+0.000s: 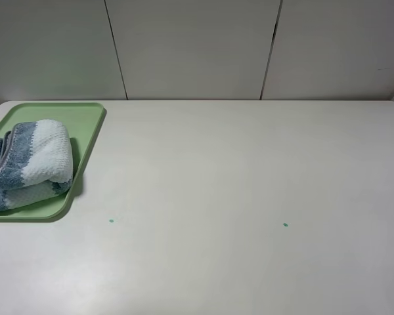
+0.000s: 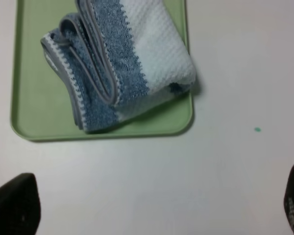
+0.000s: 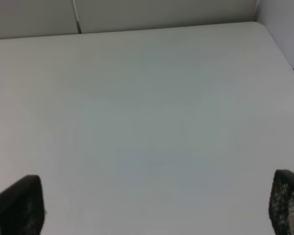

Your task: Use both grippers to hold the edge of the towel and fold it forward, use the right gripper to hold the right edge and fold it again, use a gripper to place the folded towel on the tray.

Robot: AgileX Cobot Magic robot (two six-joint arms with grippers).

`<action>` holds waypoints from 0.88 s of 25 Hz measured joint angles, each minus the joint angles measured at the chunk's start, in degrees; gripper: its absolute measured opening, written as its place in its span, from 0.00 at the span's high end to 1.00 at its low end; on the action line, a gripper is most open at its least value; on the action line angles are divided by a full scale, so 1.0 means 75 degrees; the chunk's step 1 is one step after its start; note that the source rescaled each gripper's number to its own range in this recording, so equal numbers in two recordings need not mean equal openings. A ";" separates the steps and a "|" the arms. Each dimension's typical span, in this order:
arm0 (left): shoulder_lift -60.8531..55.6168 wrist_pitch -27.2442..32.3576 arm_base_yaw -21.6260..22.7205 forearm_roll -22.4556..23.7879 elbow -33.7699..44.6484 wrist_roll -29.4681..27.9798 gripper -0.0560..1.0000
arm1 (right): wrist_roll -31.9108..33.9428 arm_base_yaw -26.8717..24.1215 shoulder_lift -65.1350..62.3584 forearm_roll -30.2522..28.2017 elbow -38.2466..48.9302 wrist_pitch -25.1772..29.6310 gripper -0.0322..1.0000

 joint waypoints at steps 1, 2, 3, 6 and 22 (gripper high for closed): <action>-0.0161 0.0007 0.0000 0.0000 0.0000 0.0000 0.00 | 0.0000 0.0000 0.0000 0.0000 0.0000 0.0000 0.00; -0.0353 0.0007 0.0000 -0.0007 0.0000 0.0000 0.00 | 0.0000 0.0000 0.0000 0.0000 0.0000 0.0000 0.00; -0.0545 0.0015 0.0000 -0.0007 0.0000 0.0000 0.00 | 0.0000 0.0000 0.0000 0.0000 0.0000 0.0000 0.00; -0.1265 0.0015 0.0000 -0.0007 0.0007 0.0000 0.00 | 0.0000 0.0000 0.0000 0.0000 0.0000 0.0000 0.00; -0.3248 0.0015 -0.0017 -0.0204 0.1775 -0.0304 0.00 | 0.0000 0.0000 0.0000 0.0000 0.0000 0.0000 0.00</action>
